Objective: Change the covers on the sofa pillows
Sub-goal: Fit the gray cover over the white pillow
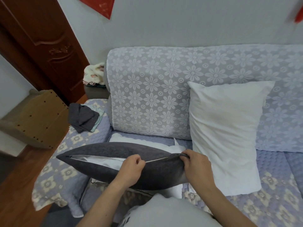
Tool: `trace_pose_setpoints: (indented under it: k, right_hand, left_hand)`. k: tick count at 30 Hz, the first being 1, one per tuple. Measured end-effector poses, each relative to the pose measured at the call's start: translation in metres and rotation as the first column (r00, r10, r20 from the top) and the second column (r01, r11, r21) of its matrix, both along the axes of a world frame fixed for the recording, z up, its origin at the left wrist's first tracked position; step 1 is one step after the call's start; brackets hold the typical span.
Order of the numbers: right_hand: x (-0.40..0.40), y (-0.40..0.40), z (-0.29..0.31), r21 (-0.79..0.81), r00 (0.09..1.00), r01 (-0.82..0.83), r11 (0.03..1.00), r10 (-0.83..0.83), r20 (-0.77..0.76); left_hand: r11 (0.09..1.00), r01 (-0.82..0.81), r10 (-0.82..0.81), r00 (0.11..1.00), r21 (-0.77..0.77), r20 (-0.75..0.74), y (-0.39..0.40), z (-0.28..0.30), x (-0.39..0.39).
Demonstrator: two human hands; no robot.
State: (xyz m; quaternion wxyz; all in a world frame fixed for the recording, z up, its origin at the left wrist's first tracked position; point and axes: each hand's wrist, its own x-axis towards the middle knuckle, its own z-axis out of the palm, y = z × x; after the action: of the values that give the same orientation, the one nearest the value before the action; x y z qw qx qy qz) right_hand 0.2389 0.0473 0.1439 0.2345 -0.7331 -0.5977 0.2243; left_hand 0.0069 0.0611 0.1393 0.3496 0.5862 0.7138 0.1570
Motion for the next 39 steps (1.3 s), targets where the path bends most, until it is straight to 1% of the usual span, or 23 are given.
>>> trace_pose_setpoints:
  k: [2, 4, 5, 6, 7, 8, 9, 12, 14, 18, 22, 24, 26, 28, 30, 31, 34, 36, 38, 39]
  right_hand:
    - [0.006, 0.002, -0.005, -0.013, 1.0, 0.017, 1.0, -0.017, -0.002]
    - [0.013, 0.005, -0.01, -0.071, 0.999, 0.001, 0.997, 0.001, 0.033]
    - [0.017, 0.008, -0.01, -0.108, 0.994, -0.024, 0.994, 0.035, 0.102]
    - [0.019, 0.009, -0.009, -0.138, 0.974, -0.07, 0.988, 0.097, 0.202]
    - [0.018, 0.01, -0.008, -0.136, 0.935, -0.133, 0.982, 0.17, 0.311]
    - [0.013, 0.012, -0.007, -0.113, 0.891, -0.214, 0.97, 0.241, 0.384]
    - [0.004, 0.013, -0.005, -0.087, 0.861, -0.308, 0.948, 0.316, 0.398]
    - [-0.032, 0.013, -0.009, -0.049, 0.77, -0.563, 0.825, 0.546, 0.331]
    - [-0.048, 0.015, -0.028, -0.019, 0.732, -0.629, 0.777, 0.6, 0.323]
    - [-0.056, 0.026, -0.054, 0.012, 0.757, -0.593, 0.805, 0.553, 0.348]
    - [-0.066, 0.032, -0.064, -0.006, 0.762, -0.531, 0.847, 0.48, 0.434]
    - [-0.074, 0.03, -0.066, -0.015, 0.774, -0.497, 0.868, 0.451, 0.444]
    - [-0.077, 0.025, -0.069, -0.016, 0.797, -0.466, 0.885, 0.428, 0.427]
    - [-0.08, 0.023, -0.07, 0.002, 0.827, -0.431, 0.902, 0.394, 0.401]
    - [-0.081, 0.024, -0.071, 0.026, 0.854, -0.404, 0.914, 0.366, 0.37]
    - [-0.083, 0.027, -0.072, 0.036, 0.864, -0.391, 0.92, 0.353, 0.36]
    - [-0.082, 0.033, -0.073, 0.065, 0.863, -0.399, 0.915, 0.351, 0.364]
    - [-0.086, 0.035, -0.072, 0.114, 0.887, -0.379, 0.918, 0.325, 0.329]
    - [-0.088, 0.033, -0.069, 0.145, 0.902, -0.367, 0.919, 0.314, 0.296]
    - [-0.089, 0.032, -0.068, 0.146, 0.907, -0.359, 0.922, 0.308, 0.287]
  left_hand:
    - [1.0, -0.03, 0.03, 0.999, -0.009, 0.038, -0.001, -0.003, -0.011]
    - [1.0, 0.023, -0.024, 0.995, 0.008, 0.101, -0.001, -0.003, -0.013]
    - [0.998, 0.053, -0.055, 0.991, 0.016, 0.125, -0.001, -0.002, -0.01]
    - [0.997, 0.069, -0.071, 0.987, 0.014, 0.144, -0.002, -0.003, -0.007]
    - [0.997, 0.077, -0.078, 0.984, 0.009, 0.157, -0.002, -0.004, -0.003]
    - [0.996, 0.088, -0.087, 0.982, -0.001, 0.17, -0.002, -0.006, 0.001]
    - [0.994, 0.107, -0.103, 0.978, -0.014, 0.184, -0.001, -0.009, 0.004]
    - [0.986, 0.159, -0.145, 0.963, -0.046, 0.226, 0.004, -0.018, 0.011]
    - [0.984, 0.171, -0.153, 0.956, -0.055, 0.25, 0.008, -0.019, 0.013]
    - [0.982, 0.175, -0.152, 0.96, -0.077, 0.236, 0.017, -0.024, 0.007]
    - [0.97, 0.227, -0.203, 0.952, -0.086, 0.228, 0.026, -0.033, 0.001]
    - [0.962, 0.237, -0.194, 0.943, -0.136, 0.27, 0.032, -0.039, -0.007]
    - [0.948, 0.216, -0.125, 0.928, -0.233, 0.352, 0.036, -0.043, -0.013]
    - [0.933, 0.226, -0.087, 0.897, -0.28, 0.433, 0.042, -0.046, -0.018]
    - [0.944, 0.211, -0.063, 0.871, -0.255, 0.487, 0.044, -0.047, -0.015]
    - [0.953, 0.197, -0.062, 0.871, -0.23, 0.488, 0.046, -0.049, -0.013]
    - [0.987, 0.131, -0.09, 0.924, -0.088, 0.371, 0.044, -0.054, -0.002]
    - [0.992, 0.126, -0.117, 0.94, -0.008, 0.32, 0.044, -0.054, -0.001]
    - [0.995, 0.095, -0.092, 0.944, 0.007, 0.316, 0.043, -0.049, -0.001]
    - [0.997, 0.075, -0.067, 0.941, -0.012, 0.333, 0.042, -0.047, -0.002]
